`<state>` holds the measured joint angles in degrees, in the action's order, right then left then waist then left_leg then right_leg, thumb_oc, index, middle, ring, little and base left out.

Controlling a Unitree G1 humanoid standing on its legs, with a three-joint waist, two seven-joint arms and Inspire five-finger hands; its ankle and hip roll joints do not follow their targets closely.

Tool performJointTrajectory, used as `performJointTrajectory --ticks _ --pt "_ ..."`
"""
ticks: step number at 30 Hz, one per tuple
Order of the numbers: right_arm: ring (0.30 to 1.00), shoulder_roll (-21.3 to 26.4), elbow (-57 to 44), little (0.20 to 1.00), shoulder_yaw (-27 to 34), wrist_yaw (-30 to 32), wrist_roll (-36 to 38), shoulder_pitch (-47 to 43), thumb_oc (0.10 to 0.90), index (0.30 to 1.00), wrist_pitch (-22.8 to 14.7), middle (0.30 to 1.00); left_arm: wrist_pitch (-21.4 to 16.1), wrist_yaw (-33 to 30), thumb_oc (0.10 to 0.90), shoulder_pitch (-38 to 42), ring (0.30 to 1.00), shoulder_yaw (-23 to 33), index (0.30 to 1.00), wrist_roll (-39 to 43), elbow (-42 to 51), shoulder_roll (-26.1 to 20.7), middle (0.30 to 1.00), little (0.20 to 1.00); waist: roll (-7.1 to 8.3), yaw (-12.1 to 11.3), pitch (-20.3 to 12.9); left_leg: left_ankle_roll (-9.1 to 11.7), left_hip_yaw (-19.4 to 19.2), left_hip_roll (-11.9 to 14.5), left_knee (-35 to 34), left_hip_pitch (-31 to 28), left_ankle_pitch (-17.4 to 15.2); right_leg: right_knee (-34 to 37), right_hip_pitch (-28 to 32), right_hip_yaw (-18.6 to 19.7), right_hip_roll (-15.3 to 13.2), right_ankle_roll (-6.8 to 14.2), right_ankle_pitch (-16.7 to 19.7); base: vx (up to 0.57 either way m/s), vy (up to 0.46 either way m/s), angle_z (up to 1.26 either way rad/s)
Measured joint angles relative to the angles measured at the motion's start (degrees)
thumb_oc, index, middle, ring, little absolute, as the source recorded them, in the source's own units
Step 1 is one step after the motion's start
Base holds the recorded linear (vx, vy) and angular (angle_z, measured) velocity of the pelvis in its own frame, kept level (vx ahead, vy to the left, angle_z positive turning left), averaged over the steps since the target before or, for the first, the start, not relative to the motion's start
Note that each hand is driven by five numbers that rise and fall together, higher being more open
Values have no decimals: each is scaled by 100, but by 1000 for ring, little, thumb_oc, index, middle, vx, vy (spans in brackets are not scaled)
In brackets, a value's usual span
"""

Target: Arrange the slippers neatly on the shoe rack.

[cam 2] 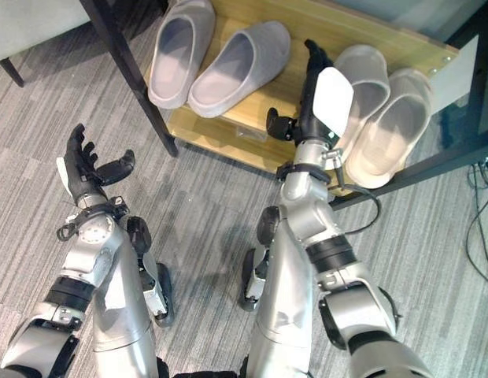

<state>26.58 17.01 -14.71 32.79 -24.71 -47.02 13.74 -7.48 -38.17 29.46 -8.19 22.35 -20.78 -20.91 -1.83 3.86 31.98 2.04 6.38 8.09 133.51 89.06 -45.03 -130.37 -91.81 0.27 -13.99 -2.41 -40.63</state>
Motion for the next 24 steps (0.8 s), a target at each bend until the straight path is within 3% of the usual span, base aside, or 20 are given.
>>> performJointTrajectory --ticks 11,20,24 --pt "900 -29 84 900 -246 -12 392 -333 800 900 -137 900 -16 135 800 14 900 -8 900 17 -25 -22 900 900 0 -7 0 0 8 -12 48 4 0 -67 -5 14 -16 -2 0 0 0 0" --pt "900 -358 1659 900 -407 451 2424 -1230 800 900 -851 900 -140 133 800 482 900 -208 900 251 -755 -40 900 900 -6 -62 0 -1 -16 -35 56 -19 1 -111 2 54 -27 -24 8 6 1 1" --pt "900 -344 1640 900 -409 580 2536 -1659 800 900 -1206 900 -388 139 800 417 900 -256 900 464 -757 -63 900 900 -9 -193 -1 0 -61 -57 56 -60 1 -149 -2 112 -32 14 -24 21 -3 3"
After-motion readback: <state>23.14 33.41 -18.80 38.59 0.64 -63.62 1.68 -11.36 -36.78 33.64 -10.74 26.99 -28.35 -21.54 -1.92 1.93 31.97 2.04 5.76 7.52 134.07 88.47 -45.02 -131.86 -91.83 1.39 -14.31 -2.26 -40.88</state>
